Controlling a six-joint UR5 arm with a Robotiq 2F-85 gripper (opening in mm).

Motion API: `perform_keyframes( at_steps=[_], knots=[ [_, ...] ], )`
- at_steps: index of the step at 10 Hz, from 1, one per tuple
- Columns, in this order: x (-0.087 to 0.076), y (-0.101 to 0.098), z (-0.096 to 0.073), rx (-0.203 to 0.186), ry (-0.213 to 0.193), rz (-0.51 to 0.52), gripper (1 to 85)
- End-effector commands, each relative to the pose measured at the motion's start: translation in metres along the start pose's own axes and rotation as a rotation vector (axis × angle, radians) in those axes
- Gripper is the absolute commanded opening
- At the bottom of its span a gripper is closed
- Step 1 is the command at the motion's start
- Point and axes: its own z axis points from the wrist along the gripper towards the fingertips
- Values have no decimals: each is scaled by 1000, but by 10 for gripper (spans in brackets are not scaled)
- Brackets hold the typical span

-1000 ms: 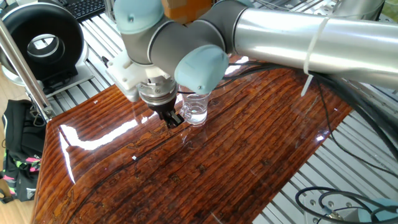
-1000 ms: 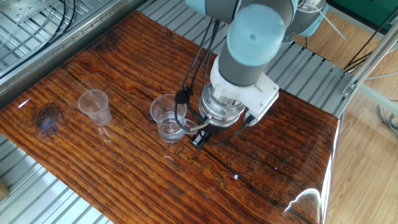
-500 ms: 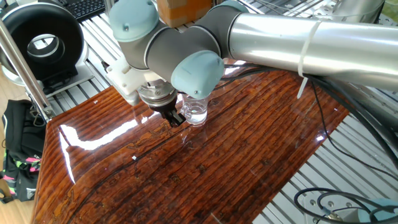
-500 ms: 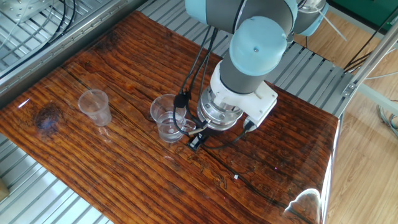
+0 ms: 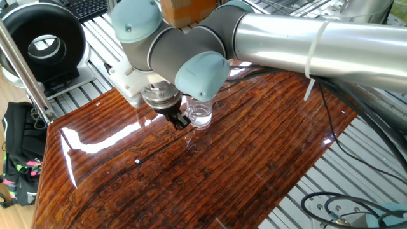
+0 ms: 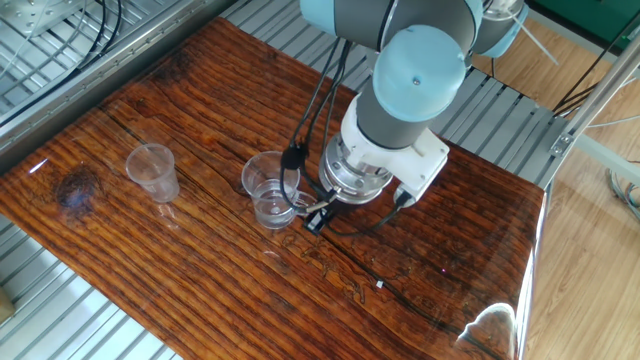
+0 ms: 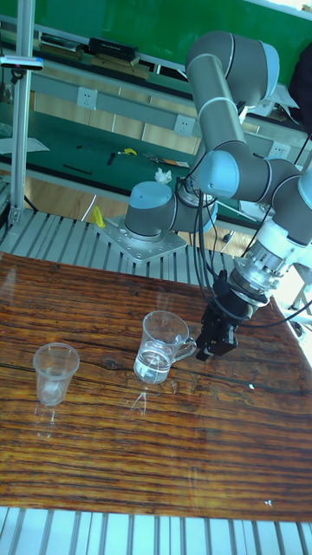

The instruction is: Pour the water from one cup into another empty cup

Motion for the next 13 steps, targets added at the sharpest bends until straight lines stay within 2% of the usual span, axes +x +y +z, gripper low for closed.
perform_keyframes(
  at_steps=[1, 5, 8, 9, 13],
  knots=[
    [-5, 10, 1, -19, -12, -5, 360],
    [1, 16, 1, -21, 20, -62, 380],
    [-7, 11, 0, 9, -11, -110, 383],
    [-7, 8, 0, 20, -9, -127, 383],
    [9, 8, -1, 19, 51, -181, 383]
  ],
)
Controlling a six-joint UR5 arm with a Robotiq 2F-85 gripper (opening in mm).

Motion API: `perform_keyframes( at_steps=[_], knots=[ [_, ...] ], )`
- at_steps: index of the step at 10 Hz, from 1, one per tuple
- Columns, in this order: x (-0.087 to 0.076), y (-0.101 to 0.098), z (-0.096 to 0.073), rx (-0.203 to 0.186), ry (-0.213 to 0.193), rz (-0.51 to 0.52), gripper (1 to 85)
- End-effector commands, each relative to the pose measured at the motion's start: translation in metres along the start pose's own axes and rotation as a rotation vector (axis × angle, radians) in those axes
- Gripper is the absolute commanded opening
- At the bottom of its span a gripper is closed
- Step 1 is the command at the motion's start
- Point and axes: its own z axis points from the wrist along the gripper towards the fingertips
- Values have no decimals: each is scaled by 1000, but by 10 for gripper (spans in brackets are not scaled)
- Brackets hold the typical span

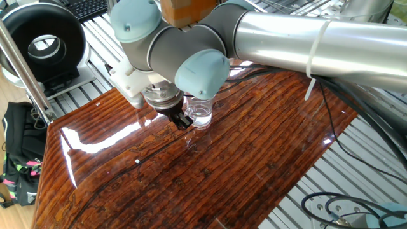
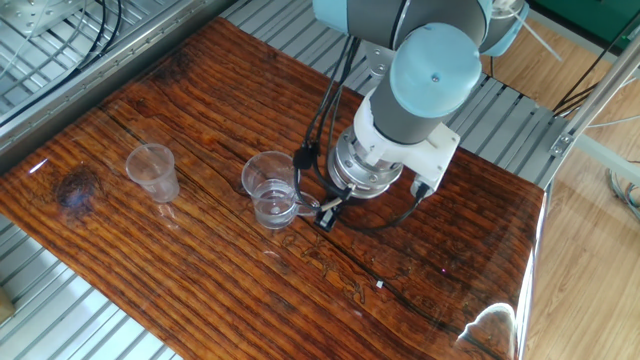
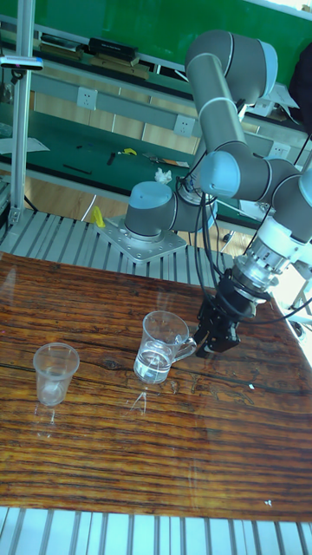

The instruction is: Pour the water from one cup into another empty cup

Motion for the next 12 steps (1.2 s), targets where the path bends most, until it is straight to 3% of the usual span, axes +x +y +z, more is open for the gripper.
perform_keyframes(
  at_steps=[1, 8, 12],
  knots=[
    [5, 0, -3, 5, 12, -32, 383],
    [13, -7, 0, 23, 45, -32, 380],
    [13, -8, 1, 28, 38, -30, 377]
  ],
)
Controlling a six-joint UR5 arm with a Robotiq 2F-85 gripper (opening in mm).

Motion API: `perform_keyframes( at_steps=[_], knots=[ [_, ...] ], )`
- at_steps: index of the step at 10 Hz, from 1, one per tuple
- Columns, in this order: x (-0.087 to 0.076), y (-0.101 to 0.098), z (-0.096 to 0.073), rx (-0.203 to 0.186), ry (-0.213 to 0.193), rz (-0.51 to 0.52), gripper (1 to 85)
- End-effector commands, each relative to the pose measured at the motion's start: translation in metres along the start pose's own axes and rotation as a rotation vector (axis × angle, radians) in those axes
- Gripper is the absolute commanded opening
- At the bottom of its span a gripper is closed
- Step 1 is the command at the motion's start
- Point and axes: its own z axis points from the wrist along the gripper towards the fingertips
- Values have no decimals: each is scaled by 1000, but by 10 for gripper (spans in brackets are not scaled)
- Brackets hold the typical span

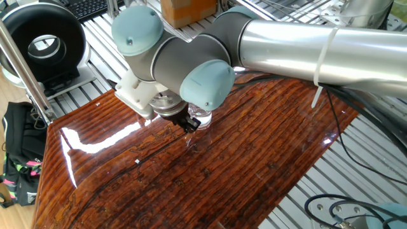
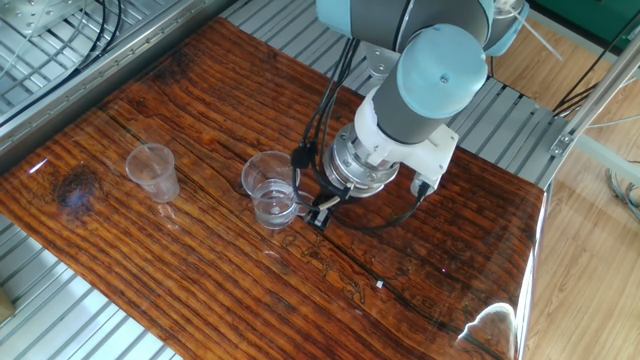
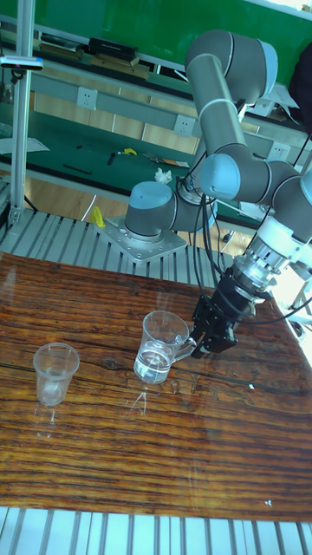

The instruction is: Pour the water from one cup into another empty cup

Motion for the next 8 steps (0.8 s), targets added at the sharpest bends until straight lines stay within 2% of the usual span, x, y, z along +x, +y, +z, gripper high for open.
perform_keyframes(
  at_steps=[1, 8],
  knots=[
    [2, -1, 1, 1, -2, 3, 373],
    [11, -7, -2, -2, -9, -29, 360]
  ],
)
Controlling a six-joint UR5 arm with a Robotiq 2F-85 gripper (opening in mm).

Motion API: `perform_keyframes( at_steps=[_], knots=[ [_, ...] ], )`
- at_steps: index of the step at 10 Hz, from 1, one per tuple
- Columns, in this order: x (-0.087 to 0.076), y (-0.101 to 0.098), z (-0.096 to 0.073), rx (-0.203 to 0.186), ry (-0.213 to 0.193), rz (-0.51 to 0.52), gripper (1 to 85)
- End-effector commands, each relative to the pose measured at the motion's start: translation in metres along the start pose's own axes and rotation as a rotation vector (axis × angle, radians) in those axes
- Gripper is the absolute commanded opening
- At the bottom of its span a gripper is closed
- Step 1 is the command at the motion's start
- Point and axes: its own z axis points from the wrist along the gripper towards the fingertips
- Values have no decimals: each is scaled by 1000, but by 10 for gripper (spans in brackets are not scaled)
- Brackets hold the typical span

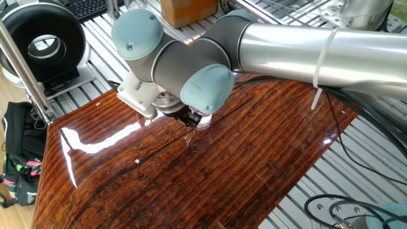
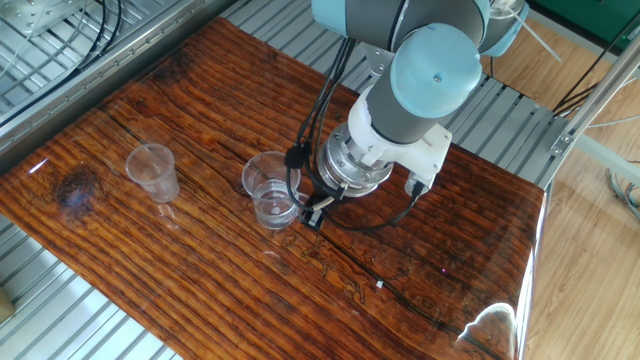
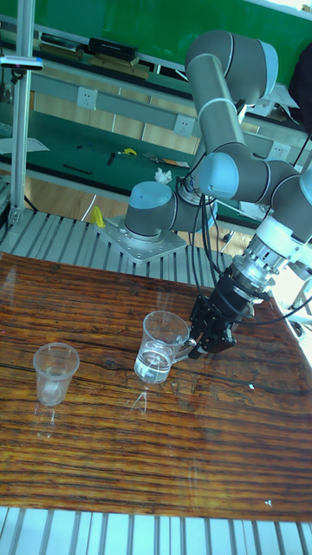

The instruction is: Pour the water from one cup into another empty cup

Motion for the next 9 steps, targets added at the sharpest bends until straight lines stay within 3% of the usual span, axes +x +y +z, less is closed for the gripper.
perform_keyframes(
  at_steps=[1, 5, 7, 9],
  knots=[
    [3, -3, 0, 1, -19, -6, 360],
    [5, -4, 3, 6, -32, -8, 357],
    [16, 1, -2, -5, -14, -14, 353],
    [19, 3, -2, -5, -28, -17, 353]
  ],
)
